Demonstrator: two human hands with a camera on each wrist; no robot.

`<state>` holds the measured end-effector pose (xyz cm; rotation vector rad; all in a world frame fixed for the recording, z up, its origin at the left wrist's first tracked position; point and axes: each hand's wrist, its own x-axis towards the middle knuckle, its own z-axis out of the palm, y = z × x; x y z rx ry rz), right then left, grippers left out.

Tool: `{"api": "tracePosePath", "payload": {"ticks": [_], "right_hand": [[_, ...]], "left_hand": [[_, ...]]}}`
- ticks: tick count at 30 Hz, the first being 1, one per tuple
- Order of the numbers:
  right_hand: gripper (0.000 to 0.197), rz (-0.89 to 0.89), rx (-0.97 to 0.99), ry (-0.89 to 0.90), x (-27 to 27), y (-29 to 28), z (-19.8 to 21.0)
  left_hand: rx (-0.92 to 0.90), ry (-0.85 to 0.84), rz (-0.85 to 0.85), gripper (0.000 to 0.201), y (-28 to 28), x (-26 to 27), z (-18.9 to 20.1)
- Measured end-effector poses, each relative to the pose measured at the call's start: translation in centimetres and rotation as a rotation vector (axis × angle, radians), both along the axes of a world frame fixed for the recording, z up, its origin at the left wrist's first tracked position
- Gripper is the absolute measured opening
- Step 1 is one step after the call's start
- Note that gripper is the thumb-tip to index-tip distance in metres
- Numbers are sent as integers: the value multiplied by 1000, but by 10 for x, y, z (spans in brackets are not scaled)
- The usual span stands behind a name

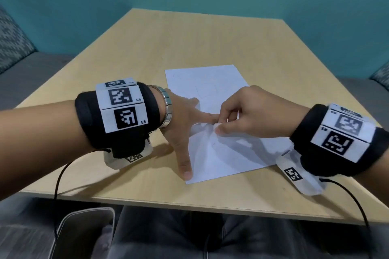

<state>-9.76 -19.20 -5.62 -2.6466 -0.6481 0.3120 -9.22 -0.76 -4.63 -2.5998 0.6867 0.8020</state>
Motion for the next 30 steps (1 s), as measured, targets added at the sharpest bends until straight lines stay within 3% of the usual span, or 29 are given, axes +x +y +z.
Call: {"api": "tracePosePath", "payload": {"ticks": [3, 8, 12, 18, 20, 23, 27, 30], "right_hand": [[15, -45, -50, -30, -2, -13, 5], [7, -61, -128, 70, -8, -24, -1], [8, -65, -126, 56, -11, -23, -1], [11, -47, -155, -27, -7, -19, 0], [14, -2, -114, -13, -11, -14, -3], [13, 158, -82, 79, -21, -1, -4], [12, 94, -94, -37, -5, -1, -1], [14, 181, -78, 22, -13, 7, -3]], "left_hand": [[18, -53, -40, 132, -1, 0, 0], [-41, -37, -52, 122, -3, 4, 8], [-190, 2, -81, 127, -18, 14, 3], [-164, 50, -112, 131, -32, 21, -15], [-197, 70, -133, 121, -32, 21, -16], [-213, 120, -140, 81, -33, 16, -14], [-275, 69, -126, 73, -32, 10, -8], [-342, 109, -156, 42, -33, 12, -9]]}}
